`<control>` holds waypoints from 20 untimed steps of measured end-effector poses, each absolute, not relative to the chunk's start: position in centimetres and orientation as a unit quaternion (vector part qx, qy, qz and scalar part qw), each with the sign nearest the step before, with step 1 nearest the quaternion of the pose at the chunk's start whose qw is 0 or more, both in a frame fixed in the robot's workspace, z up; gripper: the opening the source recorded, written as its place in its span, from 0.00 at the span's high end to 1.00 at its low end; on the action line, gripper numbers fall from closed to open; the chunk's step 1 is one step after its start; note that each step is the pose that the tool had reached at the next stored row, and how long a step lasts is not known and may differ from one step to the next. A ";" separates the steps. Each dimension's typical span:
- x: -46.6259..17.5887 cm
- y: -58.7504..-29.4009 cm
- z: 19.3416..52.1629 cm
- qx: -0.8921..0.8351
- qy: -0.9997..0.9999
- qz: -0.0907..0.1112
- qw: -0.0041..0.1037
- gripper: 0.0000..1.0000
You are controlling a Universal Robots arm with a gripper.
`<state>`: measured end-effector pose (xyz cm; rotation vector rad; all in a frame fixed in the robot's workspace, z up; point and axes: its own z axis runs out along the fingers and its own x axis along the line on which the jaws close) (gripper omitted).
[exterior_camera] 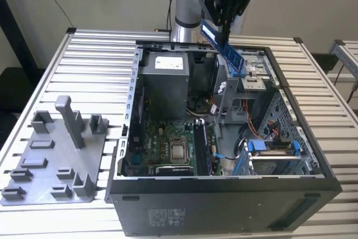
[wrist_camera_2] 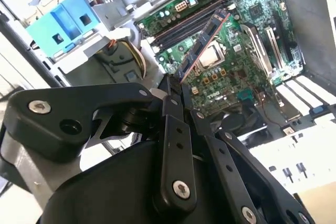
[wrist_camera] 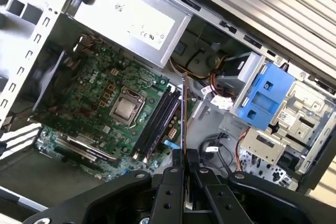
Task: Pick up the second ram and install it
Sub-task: 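Insert the second ram into the second slot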
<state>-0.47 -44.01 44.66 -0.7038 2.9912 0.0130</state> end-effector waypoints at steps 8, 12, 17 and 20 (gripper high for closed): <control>-0.5 -44.0 44.6 -0.190 0.981 -0.005 0.030 0.86; -0.5 -44.0 44.6 -0.175 0.984 -0.008 0.023 0.86; -0.5 -44.0 44.5 -0.152 0.988 -0.009 0.014 0.86; -0.5 -44.0 44.5 -0.132 0.991 -0.010 0.014 0.86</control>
